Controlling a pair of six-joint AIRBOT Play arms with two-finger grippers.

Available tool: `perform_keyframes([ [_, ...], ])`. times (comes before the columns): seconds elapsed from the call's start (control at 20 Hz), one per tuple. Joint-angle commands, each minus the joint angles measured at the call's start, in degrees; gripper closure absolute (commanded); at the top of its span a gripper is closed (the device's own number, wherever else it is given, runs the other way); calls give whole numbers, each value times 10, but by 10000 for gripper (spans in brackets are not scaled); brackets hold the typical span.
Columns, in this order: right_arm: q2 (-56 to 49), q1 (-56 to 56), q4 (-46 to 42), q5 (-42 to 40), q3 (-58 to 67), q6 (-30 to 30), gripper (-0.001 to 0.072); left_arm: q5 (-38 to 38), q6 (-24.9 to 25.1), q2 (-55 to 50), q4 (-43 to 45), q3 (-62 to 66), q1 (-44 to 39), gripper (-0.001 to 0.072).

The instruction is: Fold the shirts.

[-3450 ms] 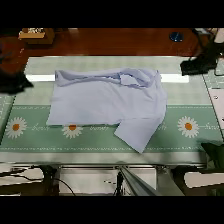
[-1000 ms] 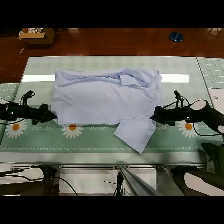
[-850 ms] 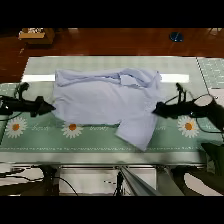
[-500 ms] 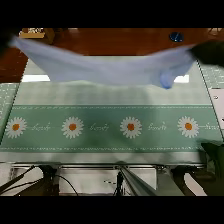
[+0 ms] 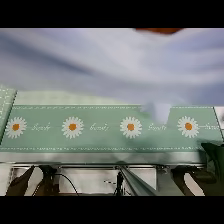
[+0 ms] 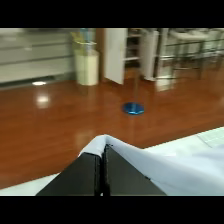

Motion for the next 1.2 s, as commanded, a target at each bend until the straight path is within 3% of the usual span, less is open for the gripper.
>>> perform_keyframes([
  [0.0, 35, 0, -31, 106, 33, 21, 685, -101, -56, 67, 141, 37, -2, 684],
  [0.15, 81, 0, -56, 189, 33, 44, 685, -201, -97, 88, 152, 39, -24, 684],
  [0.25, 95, 0, -111, 283, 33, 38, 686, -203, -115, 97, 154, 37, -48, 684],
  [0.35, 92, 0, -134, 289, 30, 14, 686, -203, -113, 93, 163, 10, -58, 685],
  [0.45, 61, 0, -124, 289, 28, 5, 687, -203, -95, 94, 163, -66, -58, 685],
  [0.6, -9, 0, -109, 288, -36, -29, 686, -202, -24, 89, 168, -228, -58, 684],
  [0.65, -42, 1, -110, 287, -68, -46, 686, -199, -24, 82, 173, -294, -58, 684],
  [0.85, -195, 4, -111, 207, -134, -93, 686, -139, -19, 26, 168, -484, -58, 684],
  [1.0, -306, 18, -106, 118, -134, -111, 686, -88, 2, -63, 165, -503, -64, 684],
  [1.15, -376, 20, -59, 33, -134, -115, 686, 20, 2, -148, 145, -484, -103, 684],
])
